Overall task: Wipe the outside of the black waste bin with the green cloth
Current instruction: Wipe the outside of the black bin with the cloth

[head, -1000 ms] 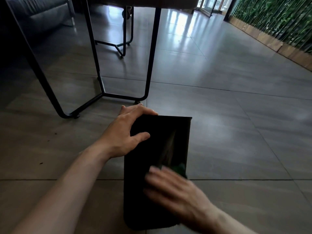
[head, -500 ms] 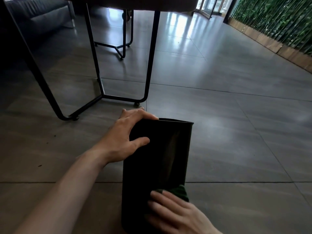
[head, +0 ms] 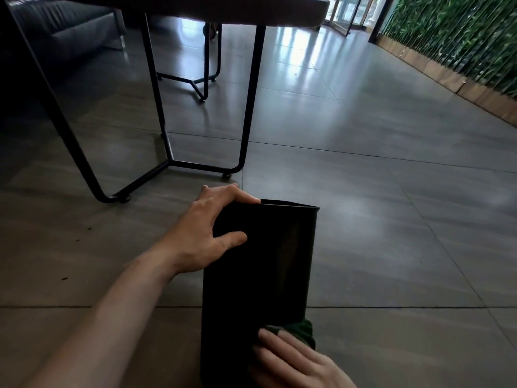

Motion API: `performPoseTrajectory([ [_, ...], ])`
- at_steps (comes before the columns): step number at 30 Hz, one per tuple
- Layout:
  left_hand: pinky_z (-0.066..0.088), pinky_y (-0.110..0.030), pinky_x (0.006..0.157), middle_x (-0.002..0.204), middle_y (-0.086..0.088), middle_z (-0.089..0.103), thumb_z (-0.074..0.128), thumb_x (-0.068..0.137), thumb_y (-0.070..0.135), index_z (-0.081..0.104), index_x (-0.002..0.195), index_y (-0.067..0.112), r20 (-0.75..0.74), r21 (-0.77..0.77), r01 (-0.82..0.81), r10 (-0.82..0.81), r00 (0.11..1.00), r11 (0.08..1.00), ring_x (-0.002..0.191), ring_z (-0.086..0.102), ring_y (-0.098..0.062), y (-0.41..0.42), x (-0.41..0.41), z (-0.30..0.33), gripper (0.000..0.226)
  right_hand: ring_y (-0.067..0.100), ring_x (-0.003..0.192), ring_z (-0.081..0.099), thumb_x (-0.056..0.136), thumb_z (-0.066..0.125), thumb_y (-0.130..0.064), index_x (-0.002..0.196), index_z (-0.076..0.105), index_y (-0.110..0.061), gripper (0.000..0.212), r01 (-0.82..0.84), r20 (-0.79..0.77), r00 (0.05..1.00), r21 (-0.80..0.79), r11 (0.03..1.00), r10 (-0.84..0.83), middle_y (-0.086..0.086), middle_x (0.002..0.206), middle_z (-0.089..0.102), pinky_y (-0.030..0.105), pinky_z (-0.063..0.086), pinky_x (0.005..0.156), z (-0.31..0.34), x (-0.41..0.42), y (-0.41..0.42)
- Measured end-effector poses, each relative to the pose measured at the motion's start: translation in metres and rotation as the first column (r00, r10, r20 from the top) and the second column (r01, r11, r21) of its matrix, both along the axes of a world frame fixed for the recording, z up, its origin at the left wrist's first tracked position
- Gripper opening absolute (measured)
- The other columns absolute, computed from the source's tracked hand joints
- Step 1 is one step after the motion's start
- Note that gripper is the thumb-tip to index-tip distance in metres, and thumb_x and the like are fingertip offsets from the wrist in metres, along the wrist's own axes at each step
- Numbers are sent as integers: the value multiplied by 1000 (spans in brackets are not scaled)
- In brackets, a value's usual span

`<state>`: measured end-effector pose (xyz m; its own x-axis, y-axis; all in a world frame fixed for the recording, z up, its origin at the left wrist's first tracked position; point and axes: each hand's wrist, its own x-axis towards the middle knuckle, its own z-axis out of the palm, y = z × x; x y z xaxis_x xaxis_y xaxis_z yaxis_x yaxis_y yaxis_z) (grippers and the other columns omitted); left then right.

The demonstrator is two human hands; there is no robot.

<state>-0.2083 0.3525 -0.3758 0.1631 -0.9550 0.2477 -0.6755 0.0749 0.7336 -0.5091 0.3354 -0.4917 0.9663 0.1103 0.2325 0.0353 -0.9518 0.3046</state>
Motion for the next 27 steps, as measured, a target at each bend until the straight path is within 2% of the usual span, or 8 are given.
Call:
performPoseTrajectory([
  [3,15,7,93,128,26,49,78,77,20,54,119,48,29,-25,15,-14,999,1000,134,38,-4,-4,-3,0,56,31,153,38,108,54,-20,143,64,-18,36,59,186,978,209,976,-99,9,151,59,43,49,114,30,20,-19],
  [5,15,8,91,126,28,49,79,77,18,55,118,48,31,-27,18,-17,999,999,131,41,-5,-4,-3,2,56,31,152,40,103,55,-13,141,64,-11,39,166,368,865,432,887,-341,12,150,58,46,48,114,66,47,-46],
  [8,26,4,90,124,33,48,79,77,18,55,117,50,5,-11,10,-10,1000,1000,124,43,1,0,0,4,57,24,155,36,95,63,-8,145,59,-12,50,238,448,719,558,795,-530,9,153,52,44,51,111,98,75,-76],
  [12,25,4,91,123,35,48,79,77,15,56,119,47,-5,-27,-7,7,1000,1000,125,42,2,3,3,5,58,33,153,38,93,72,-1,142,63,-9,51,167,390,854,423,891,-345,14,153,54,48,49,113,48,50,-44],
  [17,8,5,101,130,37,40,78,79,17,55,120,48,15,-21,18,-17,1000,1000,134,26,17,3,-4,4,57,29,158,28,110,53,-27,154,49,-21,45,59,61,996,135,989,-68,6,163,43,37,46,116,5,-2,2],
  [19,12,2,103,130,36,40,78,79,16,55,120,47,22,-22,18,-17,1000,1000,136,29,11,2,-5,5,57,32,154,36,109,51,-18,146,60,-14,38,76,213,968,264,962,-135,12,155,54,43,46,117,27,15,-16],
  [23,14,-21,117,130,37,41,79,79,15,55,119,48,33,-11,14,-14,999,1000,141,30,1,3,-6,8,57,29,156,34,98,61,-9,147,58,-11,49,209,442,754,539,816,-485,11,156,50,49,47,116,95,71,-71],
  [27,17,-24,118,120,52,42,79,79,15,56,118,47,40,-34,12,-11,999,999,131,33,16,5,-2,7,56,35,155,34,101,65,-6,144,60,-8,44,141,419,851,399,906,-317,16,154,53,52,41,120,60,64,-56],
])
